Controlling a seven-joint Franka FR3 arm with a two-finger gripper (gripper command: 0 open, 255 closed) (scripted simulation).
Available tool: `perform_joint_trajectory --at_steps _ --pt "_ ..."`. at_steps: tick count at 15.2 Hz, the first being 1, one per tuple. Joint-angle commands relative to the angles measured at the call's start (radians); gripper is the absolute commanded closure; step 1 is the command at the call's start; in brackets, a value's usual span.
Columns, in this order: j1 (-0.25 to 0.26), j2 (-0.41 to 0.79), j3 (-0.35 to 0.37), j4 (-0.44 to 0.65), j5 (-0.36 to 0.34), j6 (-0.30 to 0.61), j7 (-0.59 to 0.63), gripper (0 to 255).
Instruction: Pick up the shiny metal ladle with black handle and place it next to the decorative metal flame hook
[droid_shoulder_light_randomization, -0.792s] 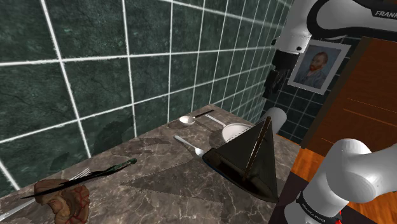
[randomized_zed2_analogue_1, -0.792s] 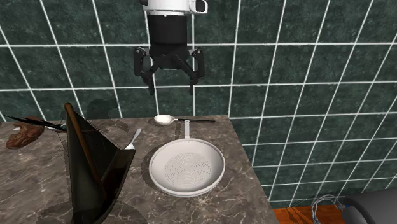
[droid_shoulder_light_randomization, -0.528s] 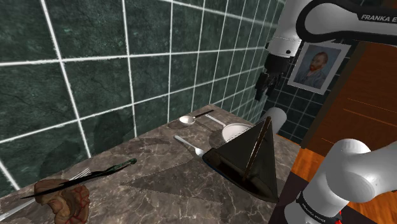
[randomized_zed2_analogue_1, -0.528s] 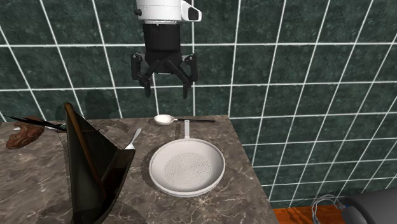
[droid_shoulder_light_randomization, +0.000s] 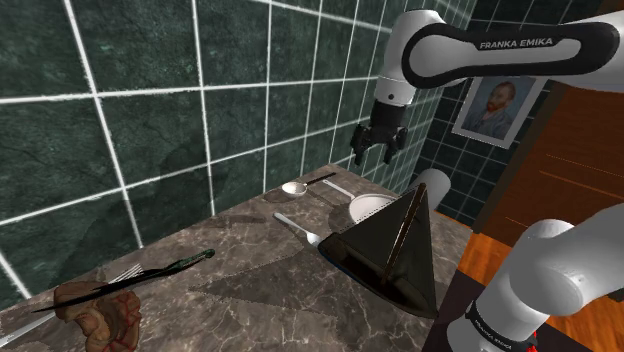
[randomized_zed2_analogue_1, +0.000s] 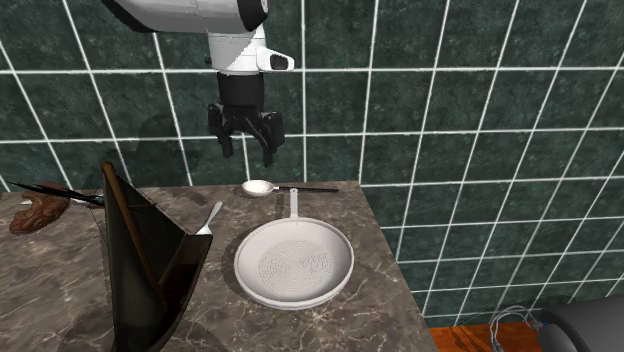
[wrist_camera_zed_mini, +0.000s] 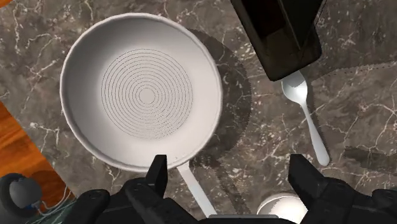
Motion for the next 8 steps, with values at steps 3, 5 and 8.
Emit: perform_joint_trajectory --at_steps 3,5,8 --pt "-0.034 0.145 0.049 0.056 0.014 0.086 0.197 0" --pt "-0.049 0.221 0.067 0.093 0.013 0.123 0.291 0" --pt "-0.069 0.336 0.086 0.156 0.004 0.171 0.43 0"
